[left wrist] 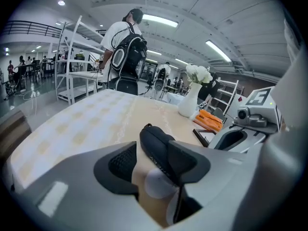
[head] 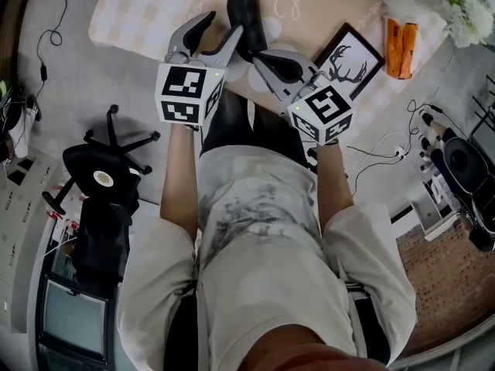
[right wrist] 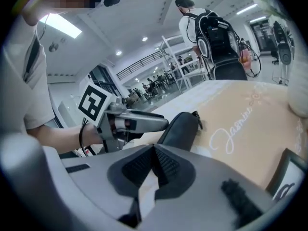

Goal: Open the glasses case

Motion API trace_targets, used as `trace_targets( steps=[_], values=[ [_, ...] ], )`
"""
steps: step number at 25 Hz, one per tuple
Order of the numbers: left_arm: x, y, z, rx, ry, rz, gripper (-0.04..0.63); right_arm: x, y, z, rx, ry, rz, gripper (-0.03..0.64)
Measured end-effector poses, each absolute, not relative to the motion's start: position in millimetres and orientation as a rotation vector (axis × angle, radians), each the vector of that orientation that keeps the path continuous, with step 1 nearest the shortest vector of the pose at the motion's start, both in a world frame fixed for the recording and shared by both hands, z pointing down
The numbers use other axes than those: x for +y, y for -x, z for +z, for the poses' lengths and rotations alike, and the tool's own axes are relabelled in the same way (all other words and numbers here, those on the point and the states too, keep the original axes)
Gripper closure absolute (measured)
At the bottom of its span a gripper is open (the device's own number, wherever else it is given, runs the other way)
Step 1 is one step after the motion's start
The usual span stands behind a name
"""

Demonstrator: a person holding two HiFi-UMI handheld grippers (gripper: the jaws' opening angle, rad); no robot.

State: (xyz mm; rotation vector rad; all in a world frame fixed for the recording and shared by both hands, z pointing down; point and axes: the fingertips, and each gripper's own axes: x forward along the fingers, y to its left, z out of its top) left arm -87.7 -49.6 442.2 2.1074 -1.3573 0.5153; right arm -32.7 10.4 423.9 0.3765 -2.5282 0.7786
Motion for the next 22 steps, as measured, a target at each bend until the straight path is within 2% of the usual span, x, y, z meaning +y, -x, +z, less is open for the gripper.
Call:
trace_targets(
  steps=[15,22],
  values=[
    [-58.0,56.7,443.8,-1.260,-2.186,0.550,0.405,16.3,45.8,423.6,-2.555,-0.329,0.730,0.597],
    [-52.5,30.2,442.2,-1.161,-2.231,0.543,0.382,24.8,28.9,416.9,-2.523,-0.281,0.594,0.572]
  ],
)
